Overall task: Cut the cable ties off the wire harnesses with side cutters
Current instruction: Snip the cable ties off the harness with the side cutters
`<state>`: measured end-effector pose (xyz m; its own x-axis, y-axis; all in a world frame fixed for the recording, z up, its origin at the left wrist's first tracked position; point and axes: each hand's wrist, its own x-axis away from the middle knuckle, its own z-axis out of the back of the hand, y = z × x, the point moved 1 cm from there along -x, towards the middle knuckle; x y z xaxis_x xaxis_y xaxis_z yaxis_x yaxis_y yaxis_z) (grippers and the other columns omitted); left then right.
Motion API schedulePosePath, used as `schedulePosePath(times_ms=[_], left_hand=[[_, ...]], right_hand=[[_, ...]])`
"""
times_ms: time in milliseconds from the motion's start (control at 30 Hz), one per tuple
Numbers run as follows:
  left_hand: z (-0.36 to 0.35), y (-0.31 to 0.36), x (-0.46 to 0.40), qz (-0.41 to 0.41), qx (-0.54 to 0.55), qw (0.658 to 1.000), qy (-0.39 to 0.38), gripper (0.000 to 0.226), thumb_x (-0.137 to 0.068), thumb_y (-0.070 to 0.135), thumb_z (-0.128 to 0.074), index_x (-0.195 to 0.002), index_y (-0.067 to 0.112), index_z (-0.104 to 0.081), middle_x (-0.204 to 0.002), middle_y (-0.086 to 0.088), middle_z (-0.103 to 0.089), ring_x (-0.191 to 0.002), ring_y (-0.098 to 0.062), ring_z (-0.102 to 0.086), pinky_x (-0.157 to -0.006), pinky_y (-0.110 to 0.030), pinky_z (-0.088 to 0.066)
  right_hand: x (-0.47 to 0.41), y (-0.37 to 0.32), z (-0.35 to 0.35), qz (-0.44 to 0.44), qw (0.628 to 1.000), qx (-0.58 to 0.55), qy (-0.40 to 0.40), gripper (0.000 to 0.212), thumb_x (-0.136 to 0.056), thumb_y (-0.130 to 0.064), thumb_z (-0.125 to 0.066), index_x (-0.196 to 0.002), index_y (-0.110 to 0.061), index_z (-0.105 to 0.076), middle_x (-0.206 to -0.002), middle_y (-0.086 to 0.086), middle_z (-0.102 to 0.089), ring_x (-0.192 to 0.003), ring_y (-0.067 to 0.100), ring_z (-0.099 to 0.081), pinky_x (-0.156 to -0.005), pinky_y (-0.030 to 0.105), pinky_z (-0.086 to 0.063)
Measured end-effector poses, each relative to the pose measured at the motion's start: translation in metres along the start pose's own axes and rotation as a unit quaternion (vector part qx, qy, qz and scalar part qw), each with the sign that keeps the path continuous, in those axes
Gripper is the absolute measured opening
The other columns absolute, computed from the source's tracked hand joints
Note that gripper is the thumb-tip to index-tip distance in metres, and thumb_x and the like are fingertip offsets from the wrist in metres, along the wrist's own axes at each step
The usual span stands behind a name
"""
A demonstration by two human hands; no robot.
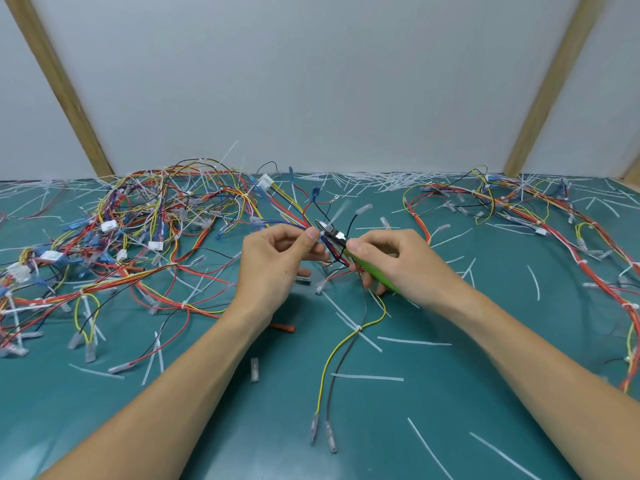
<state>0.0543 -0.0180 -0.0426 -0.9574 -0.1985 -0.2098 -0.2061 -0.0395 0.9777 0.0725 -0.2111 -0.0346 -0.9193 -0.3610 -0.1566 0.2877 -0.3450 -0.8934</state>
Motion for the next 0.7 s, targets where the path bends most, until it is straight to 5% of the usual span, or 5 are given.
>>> schedulePosePath(times_ms=[133,233,333,467,700], left_hand=[[-0.0030,-0.0019,0.0015,-0.005,0.005,1.000,0.008,0.017,-0.093,0.021,-0.070,-0.082,0.009,-0.069,-0.073,-0.004,-0.075,-0.074,-0.021,-0.076,-0.053,-0.025,-0.056],[-0.0039,-0.0038,0.0021,-0.009,0.008,1.000,0.018,0.017,-0.094,0.022,-0.069,-0.083,0.009,-0.069,-0.073,-0.004,-0.075,-0.075,-0.020,-0.076,-0.053,-0.026,-0.057],[-0.0032,-0.0048,0.0010,-0.012,0.007,0.999,0.029,0.018,-0.095,0.023,-0.068,-0.084,0.009,-0.068,-0.074,-0.004,-0.076,-0.076,-0.020,-0.076,-0.054,-0.028,-0.058],[0.0001,-0.0046,-0.0018,-0.011,0.009,0.999,0.036,0.017,-0.095,0.023,-0.068,-0.083,0.010,-0.068,-0.073,-0.002,-0.075,-0.076,-0.020,-0.076,-0.055,-0.028,-0.058],[0.0004,-0.0051,-0.0016,-0.009,0.004,1.000,0.020,0.017,-0.095,0.023,-0.068,-0.084,0.009,-0.069,-0.075,-0.003,-0.076,-0.077,-0.020,-0.076,-0.058,-0.028,-0.059]], right_hand=[[-0.0001,-0.0006,-0.0018,0.011,0.998,0.048,0.039,0.042,-0.101,-0.046,-0.060,-0.074,-0.015,-0.069,-0.058,0.002,-0.066,-0.049,0.016,-0.060,-0.054,0.030,-0.050],[-0.0013,0.0003,-0.0019,0.034,0.992,0.096,0.070,0.040,-0.099,-0.048,-0.062,-0.067,-0.024,-0.067,-0.057,-0.007,-0.065,-0.050,0.007,-0.057,-0.059,0.027,-0.044],[-0.0021,0.0041,-0.0017,0.022,0.995,0.084,0.047,0.028,-0.095,-0.051,-0.067,-0.080,-0.028,-0.071,-0.068,-0.018,-0.068,-0.066,0.005,-0.062,-0.072,0.035,-0.052],[-0.0006,0.0069,-0.0022,0.029,0.995,0.088,0.025,0.022,-0.097,-0.048,-0.065,-0.086,-0.030,-0.072,-0.073,-0.025,-0.068,-0.069,0.000,-0.063,-0.072,0.025,-0.044],[0.0017,0.0033,-0.0035,0.050,0.990,0.112,0.069,0.031,-0.098,-0.046,-0.064,-0.074,-0.027,-0.071,-0.070,-0.012,-0.070,-0.059,0.003,-0.059,-0.070,0.034,-0.052]])
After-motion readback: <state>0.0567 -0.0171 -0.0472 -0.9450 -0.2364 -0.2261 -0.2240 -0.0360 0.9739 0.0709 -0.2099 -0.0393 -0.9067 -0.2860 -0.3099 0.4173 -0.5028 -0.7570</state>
